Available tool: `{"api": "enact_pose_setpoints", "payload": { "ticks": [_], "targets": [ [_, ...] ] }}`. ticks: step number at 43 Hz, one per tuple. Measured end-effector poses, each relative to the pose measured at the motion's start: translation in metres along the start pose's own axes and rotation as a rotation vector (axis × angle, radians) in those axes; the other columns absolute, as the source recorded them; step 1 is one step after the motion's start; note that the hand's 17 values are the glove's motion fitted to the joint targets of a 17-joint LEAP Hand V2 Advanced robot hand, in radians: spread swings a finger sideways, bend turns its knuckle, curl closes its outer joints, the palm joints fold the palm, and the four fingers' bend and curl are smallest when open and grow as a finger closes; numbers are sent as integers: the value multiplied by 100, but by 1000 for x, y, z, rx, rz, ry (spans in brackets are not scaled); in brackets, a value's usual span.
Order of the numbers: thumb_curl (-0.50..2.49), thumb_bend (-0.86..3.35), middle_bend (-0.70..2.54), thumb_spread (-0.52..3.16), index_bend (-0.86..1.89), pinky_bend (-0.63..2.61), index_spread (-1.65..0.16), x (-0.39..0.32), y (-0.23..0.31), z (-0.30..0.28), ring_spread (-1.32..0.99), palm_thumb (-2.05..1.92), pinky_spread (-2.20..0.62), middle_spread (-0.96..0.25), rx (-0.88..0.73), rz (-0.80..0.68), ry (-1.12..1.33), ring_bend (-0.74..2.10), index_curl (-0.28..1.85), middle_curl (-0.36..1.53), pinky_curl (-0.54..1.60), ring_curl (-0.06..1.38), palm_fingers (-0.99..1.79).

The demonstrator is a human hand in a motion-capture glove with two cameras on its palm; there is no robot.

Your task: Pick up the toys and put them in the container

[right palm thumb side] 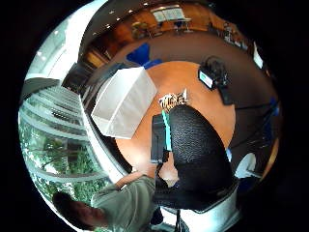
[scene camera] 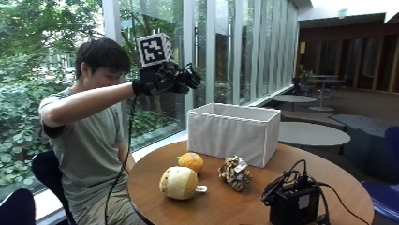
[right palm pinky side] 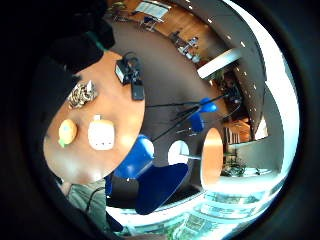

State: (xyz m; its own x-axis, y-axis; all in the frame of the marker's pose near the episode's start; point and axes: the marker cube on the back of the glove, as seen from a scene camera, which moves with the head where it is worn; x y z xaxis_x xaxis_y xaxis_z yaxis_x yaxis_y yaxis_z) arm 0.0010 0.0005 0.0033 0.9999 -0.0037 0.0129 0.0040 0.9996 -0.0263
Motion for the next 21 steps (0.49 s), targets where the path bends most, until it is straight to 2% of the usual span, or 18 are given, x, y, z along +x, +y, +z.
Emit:
{"api": "enact_pose_setpoints", "payload": {
  "ticks": [9,21],
  "targets": [
    [6,-2,18,97,4,85,-15,13,0,18,-9,-4,-6,-5,-91,28,30,54,3,8,27,15,9],
    [11,-4,24,126,8,99,-17,17,4,16,-12,-6,-7,-4,-127,75,77,69,5,18,33,21,-4]
  ]
}}
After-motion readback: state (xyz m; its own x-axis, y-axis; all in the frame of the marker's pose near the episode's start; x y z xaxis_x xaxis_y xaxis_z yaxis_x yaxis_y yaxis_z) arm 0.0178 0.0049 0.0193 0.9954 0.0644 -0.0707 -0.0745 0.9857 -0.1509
